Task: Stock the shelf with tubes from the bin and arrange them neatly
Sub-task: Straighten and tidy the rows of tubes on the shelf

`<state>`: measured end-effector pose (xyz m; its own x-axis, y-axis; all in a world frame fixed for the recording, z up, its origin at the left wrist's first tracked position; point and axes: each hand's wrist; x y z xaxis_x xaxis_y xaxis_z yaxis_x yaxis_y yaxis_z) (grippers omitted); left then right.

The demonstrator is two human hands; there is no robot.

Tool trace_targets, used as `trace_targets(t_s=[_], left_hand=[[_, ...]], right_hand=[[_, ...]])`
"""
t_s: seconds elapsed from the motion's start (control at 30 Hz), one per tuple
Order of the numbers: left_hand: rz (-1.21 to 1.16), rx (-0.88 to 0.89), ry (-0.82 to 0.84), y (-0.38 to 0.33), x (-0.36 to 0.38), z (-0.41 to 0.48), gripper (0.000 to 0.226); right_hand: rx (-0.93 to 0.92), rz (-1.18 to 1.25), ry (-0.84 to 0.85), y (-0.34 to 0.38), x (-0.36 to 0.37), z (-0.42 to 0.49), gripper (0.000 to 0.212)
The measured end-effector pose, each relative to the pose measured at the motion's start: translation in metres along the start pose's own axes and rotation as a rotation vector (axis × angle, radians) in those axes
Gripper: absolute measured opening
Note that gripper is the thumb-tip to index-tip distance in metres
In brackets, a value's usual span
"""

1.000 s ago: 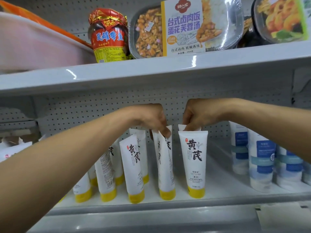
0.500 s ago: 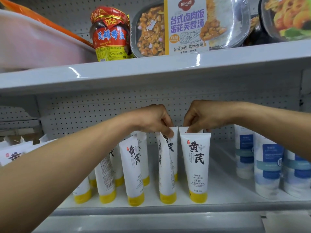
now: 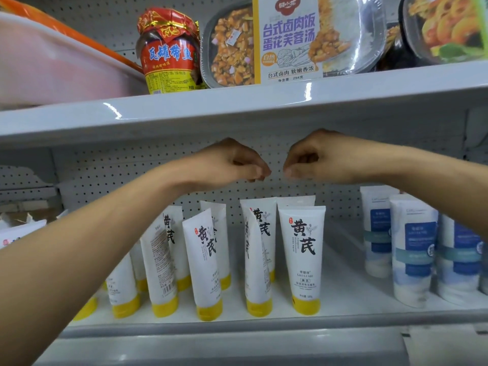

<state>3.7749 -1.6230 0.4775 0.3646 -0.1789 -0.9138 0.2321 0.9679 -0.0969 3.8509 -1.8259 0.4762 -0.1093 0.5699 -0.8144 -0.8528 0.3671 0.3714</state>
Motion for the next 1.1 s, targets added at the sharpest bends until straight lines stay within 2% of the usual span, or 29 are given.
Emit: trace_targets(t_s=[0.07, 0.13, 0.2, 0.27, 0.47, 0.63, 0.93, 1.1], left_hand=[[-0.066, 0.047, 0.07, 0.0, -0.011, -0.018, 0.028], [0.041, 0.083, 0.211, -0.001, -0.016, -0.033, 0.04], [0.144, 0.107, 0.297, -0.002, -0.012, -0.039, 0.041], [0.2, 0.116, 0.314, -0.005, -0.003, -0.04, 0.038], [0.197, 0.129, 0.197, -0.01, 0.02, -0.033, 0.021], [0.266, 0.05, 0.102, -0.016, 0.029, -0.032, 0.02], [0.092, 0.001, 0.13, -0.022, 0.032, -0.029, 0.016], [0.076, -0.028, 0.134, -0.017, 0.034, -0.029, 0.017]], right_hand=[[-0.01, 0.043, 0.065, 0.005, -0.006, -0.009, 0.035], [0.051, 0.032, 0.211, 0.012, -0.008, -0.019, 0.046], [0.112, -0.007, 0.333, 0.015, -0.004, -0.027, 0.046], [0.15, -0.023, 0.385, 0.016, 0.004, -0.031, 0.037], [0.151, 0.015, 0.344, 0.004, 0.023, -0.033, 0.009], [0.153, 0.055, 0.297, -0.001, 0.023, -0.037, 0.01], [0.143, 0.049, 0.287, -0.004, 0.023, -0.038, 0.011], [0.133, 0.046, 0.31, -0.004, 0.021, -0.036, 0.01]])
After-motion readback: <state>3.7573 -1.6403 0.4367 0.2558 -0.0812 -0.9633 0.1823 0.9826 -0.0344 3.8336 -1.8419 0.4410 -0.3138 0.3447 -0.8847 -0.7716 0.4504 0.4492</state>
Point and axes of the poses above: each hand's wrist, its own z-axis towards the middle knuckle, its own x-axis out of the palm, y = z × x, and after that the axes turned 13 degrees about z, right-handed
